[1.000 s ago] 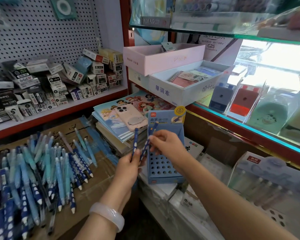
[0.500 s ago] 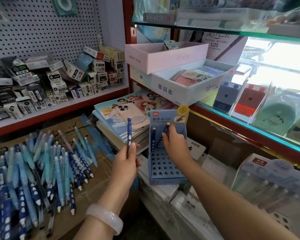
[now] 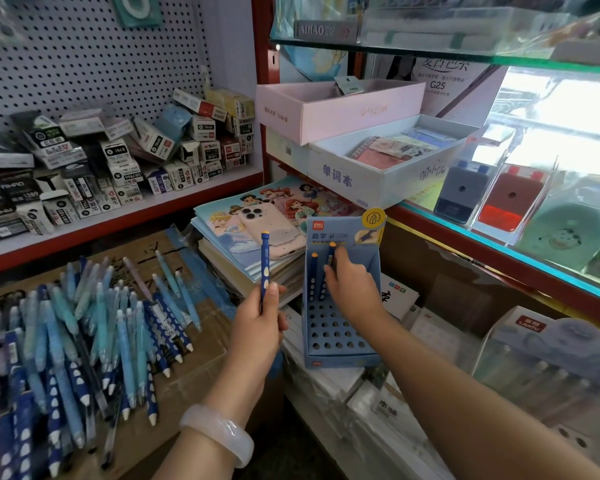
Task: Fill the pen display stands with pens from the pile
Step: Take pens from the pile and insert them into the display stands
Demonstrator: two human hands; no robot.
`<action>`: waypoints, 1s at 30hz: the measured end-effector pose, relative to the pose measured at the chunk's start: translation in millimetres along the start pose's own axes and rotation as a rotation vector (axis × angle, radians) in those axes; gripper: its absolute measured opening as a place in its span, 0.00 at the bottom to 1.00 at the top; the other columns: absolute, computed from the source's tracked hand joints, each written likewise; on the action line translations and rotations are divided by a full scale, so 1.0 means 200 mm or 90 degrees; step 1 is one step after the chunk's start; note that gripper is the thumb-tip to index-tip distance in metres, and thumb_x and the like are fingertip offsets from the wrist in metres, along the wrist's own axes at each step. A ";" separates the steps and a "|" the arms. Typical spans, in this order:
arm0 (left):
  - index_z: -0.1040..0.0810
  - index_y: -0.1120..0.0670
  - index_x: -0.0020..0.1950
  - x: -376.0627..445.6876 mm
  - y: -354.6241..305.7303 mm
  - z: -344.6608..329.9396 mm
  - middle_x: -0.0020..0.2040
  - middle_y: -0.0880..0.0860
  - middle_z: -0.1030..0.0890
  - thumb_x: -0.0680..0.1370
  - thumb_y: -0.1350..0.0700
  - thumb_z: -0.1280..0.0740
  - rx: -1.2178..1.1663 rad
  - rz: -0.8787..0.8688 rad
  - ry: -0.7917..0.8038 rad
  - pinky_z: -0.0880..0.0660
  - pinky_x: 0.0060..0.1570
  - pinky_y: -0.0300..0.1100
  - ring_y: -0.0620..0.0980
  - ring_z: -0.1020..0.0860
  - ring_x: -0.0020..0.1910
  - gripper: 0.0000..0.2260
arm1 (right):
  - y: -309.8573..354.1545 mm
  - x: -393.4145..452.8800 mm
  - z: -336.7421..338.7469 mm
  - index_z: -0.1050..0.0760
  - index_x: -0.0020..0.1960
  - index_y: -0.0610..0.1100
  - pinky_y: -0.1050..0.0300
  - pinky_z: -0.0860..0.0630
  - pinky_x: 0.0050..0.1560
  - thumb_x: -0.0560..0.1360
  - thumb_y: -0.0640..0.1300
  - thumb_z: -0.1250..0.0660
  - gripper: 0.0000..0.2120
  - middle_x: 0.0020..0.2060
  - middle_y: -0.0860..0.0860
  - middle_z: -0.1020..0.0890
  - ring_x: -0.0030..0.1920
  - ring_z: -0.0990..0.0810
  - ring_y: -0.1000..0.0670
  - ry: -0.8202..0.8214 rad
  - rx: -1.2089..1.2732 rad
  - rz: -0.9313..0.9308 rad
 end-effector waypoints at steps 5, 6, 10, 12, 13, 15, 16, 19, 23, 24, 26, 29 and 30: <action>0.25 0.50 0.50 0.00 0.00 0.00 0.32 0.51 0.28 0.81 0.48 0.45 -0.001 -0.002 -0.006 0.38 0.27 0.37 0.44 0.33 0.26 0.11 | -0.02 0.02 -0.07 0.36 0.65 0.39 0.49 0.29 0.37 0.82 0.45 0.46 0.15 0.49 0.38 0.20 0.47 0.20 0.37 0.049 -0.033 -0.016; 0.25 0.50 0.50 0.00 0.00 0.00 0.32 0.51 0.28 0.80 0.48 0.45 0.000 -0.002 -0.009 0.37 0.28 0.37 0.44 0.33 0.27 0.11 | -0.03 0.01 -0.09 0.36 0.65 0.39 0.49 0.30 0.38 0.82 0.45 0.46 0.15 0.50 0.38 0.20 0.47 0.20 0.37 0.063 -0.040 -0.023; 0.28 0.53 0.50 0.00 -0.01 0.02 0.32 0.51 0.28 0.80 0.48 0.45 -0.002 0.002 -0.032 0.36 0.29 0.38 0.46 0.32 0.28 0.12 | -0.07 0.00 -0.13 0.32 0.57 0.37 0.49 0.30 0.39 0.81 0.45 0.45 0.12 0.48 0.37 0.21 0.48 0.22 0.36 0.052 -0.002 -0.063; 0.29 0.53 0.49 0.00 0.00 0.02 0.33 0.52 0.28 0.81 0.49 0.47 -0.006 0.013 -0.049 0.36 0.29 0.38 0.46 0.32 0.28 0.11 | -0.10 -0.02 -0.15 0.29 0.54 0.36 0.49 0.29 0.41 0.81 0.44 0.44 0.11 0.48 0.38 0.20 0.48 0.22 0.37 0.073 0.006 -0.076; 0.30 0.52 0.47 0.00 0.00 0.02 0.34 0.52 0.28 0.82 0.50 0.48 -0.005 0.015 -0.053 0.36 0.30 0.38 0.47 0.32 0.29 0.10 | -0.12 -0.03 -0.16 0.27 0.53 0.36 0.49 0.27 0.42 0.81 0.43 0.44 0.11 0.48 0.38 0.20 0.48 0.21 0.38 0.075 0.013 -0.081; 0.31 0.53 0.46 0.00 -0.01 0.01 0.34 0.53 0.28 0.82 0.53 0.49 0.008 0.010 -0.046 0.36 0.31 0.38 0.46 0.32 0.30 0.10 | -0.15 -0.07 -0.11 0.24 0.51 0.38 0.51 0.25 0.43 0.80 0.44 0.41 0.11 0.45 0.41 0.18 0.46 0.20 0.41 0.026 0.062 -0.087; 0.31 0.54 0.48 -0.01 -0.01 0.00 0.35 0.53 0.28 0.82 0.54 0.49 0.012 0.006 -0.039 0.35 0.31 0.37 0.46 0.32 0.31 0.10 | -0.14 -0.09 -0.07 0.22 0.50 0.39 0.53 0.24 0.44 0.79 0.44 0.40 0.11 0.42 0.43 0.18 0.45 0.19 0.44 -0.007 0.112 -0.086; 0.30 0.55 0.52 -0.02 -0.02 -0.03 0.36 0.53 0.27 0.82 0.54 0.48 0.024 0.000 -0.008 0.34 0.32 0.37 0.46 0.31 0.32 0.09 | -0.06 -0.16 -0.03 0.20 0.48 0.40 0.58 0.19 0.44 0.79 0.44 0.38 0.10 0.38 0.47 0.16 0.40 0.17 0.51 0.014 0.456 -0.095; 0.28 0.53 0.52 -0.04 -0.02 -0.10 0.36 0.52 0.26 0.82 0.54 0.46 0.062 -0.012 0.055 0.34 0.31 0.36 0.46 0.31 0.31 0.08 | 0.11 -0.22 -0.03 0.20 0.51 0.42 0.67 0.24 0.39 0.78 0.44 0.37 0.09 0.39 0.51 0.16 0.40 0.18 0.57 0.168 0.673 -0.072; 0.28 0.52 0.50 -0.04 -0.02 -0.11 0.36 0.52 0.26 0.82 0.54 0.46 0.071 -0.020 0.064 0.34 0.30 0.36 0.46 0.31 0.31 0.08 | 0.12 -0.22 -0.02 0.20 0.50 0.42 0.68 0.24 0.38 0.78 0.44 0.36 0.08 0.38 0.52 0.16 0.39 0.19 0.58 0.171 0.662 -0.060; 0.28 0.51 0.48 -0.05 -0.03 -0.12 0.37 0.52 0.25 0.82 0.54 0.45 0.085 -0.031 0.073 0.34 0.30 0.36 0.45 0.30 0.31 0.08 | 0.14 -0.22 0.00 0.20 0.47 0.43 0.68 0.26 0.37 0.76 0.43 0.34 0.06 0.36 0.54 0.18 0.37 0.21 0.61 0.171 0.636 -0.046; 0.28 0.51 0.48 -0.05 -0.02 -0.12 0.41 0.52 0.23 0.81 0.54 0.44 0.095 -0.026 0.066 0.30 0.32 0.33 0.45 0.26 0.35 0.06 | 0.12 -0.22 0.04 0.21 0.43 0.44 0.69 0.27 0.35 0.76 0.42 0.34 0.05 0.33 0.53 0.20 0.34 0.22 0.60 0.163 0.627 -0.051; 0.29 0.51 0.50 -0.04 -0.02 -0.11 0.45 0.52 0.23 0.81 0.54 0.44 0.100 -0.021 0.057 0.29 0.35 0.34 0.45 0.25 0.39 0.05 | 0.10 -0.21 0.07 0.21 0.43 0.44 0.69 0.26 0.35 0.76 0.42 0.34 0.05 0.33 0.52 0.20 0.34 0.22 0.59 0.140 0.632 -0.063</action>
Point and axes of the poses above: each hand's wrist, its own x-axis towards the middle knuckle, its own z-axis out of the back of the hand, y = z × x, the point moved 10 cm from there along x, towards the middle knuckle
